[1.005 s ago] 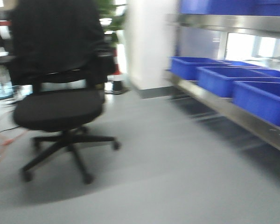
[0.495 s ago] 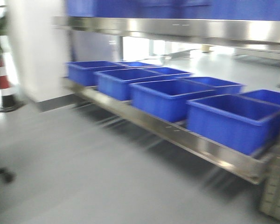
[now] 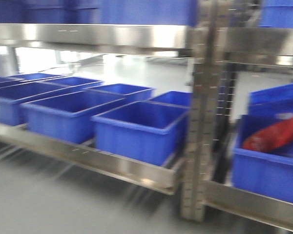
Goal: Grab block from conveyor and place in blue bin
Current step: 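Drive past the red table toward the shelf of blue bins, then stop at the shelf and raise both held blocks above the bins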
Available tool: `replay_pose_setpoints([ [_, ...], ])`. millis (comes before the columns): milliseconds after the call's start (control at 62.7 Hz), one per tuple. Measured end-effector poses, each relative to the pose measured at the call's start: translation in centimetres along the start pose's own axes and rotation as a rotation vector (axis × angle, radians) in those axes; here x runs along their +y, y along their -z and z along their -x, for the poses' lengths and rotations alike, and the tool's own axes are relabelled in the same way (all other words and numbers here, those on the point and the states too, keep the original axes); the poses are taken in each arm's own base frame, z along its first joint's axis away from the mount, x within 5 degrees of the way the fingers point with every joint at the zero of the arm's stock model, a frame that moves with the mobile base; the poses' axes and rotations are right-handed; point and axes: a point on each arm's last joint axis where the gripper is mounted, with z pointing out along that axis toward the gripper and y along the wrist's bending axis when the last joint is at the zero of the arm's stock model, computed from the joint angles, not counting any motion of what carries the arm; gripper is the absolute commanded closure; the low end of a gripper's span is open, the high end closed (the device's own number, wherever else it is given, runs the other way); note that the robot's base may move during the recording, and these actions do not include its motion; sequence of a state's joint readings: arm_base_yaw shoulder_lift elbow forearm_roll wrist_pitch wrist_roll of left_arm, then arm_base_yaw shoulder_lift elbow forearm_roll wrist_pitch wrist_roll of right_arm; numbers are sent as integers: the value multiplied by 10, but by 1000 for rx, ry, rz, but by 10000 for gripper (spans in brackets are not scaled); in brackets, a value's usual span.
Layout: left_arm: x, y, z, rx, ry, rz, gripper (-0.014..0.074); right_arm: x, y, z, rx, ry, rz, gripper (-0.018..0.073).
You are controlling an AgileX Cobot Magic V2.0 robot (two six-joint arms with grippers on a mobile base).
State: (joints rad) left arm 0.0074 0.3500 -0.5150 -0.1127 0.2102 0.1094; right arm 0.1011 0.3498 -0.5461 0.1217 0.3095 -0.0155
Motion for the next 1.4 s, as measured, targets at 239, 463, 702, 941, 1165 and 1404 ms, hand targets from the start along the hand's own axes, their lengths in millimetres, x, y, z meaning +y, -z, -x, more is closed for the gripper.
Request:
replay_pose_setpoints([
  [239,0,0,0,0,0,0,708,0,0,0,-2,0,0,721],
  [463,0,0,0,0,0,0,708,0,0,0,-2,0,0,721],
  [702,0,0,0,0,0,0,708,0,0,0,-2,0,0,721],
  [941,0,0,0,0,0,0,708,0,0,0,-2,0,0,721],
  [1165,0,0,0,0,0,0,708,0,0,0,-2,0,0,721],
  [1404,0,0,0,0,0,0,708,0,0,0,-2,0,0,721],
])
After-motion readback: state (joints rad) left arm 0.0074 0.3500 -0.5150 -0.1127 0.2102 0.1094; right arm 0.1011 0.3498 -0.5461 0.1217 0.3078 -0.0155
